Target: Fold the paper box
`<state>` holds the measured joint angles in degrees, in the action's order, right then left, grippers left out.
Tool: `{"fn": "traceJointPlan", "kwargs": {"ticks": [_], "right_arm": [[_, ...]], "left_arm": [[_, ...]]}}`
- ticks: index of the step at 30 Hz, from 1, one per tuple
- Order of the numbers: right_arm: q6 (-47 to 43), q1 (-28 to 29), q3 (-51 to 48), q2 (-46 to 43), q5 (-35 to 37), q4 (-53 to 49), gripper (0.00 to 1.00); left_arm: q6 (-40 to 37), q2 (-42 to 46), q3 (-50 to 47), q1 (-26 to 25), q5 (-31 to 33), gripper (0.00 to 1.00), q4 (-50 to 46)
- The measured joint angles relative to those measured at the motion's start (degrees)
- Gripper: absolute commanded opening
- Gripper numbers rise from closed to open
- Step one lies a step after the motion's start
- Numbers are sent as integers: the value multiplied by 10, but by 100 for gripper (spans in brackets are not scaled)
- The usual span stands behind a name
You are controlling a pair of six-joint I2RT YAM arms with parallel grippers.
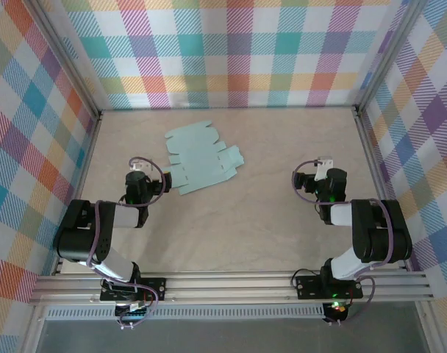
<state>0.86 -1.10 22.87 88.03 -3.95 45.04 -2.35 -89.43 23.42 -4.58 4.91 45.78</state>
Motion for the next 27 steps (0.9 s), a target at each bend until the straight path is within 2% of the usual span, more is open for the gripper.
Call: {"fn": "traceJointPlan", "kwargs": {"ticks": [27], "right_arm": [[0,0,0,0,0,-1,100]], "left_arm": [[-1,0,1,0,-6,100,-13]]}}
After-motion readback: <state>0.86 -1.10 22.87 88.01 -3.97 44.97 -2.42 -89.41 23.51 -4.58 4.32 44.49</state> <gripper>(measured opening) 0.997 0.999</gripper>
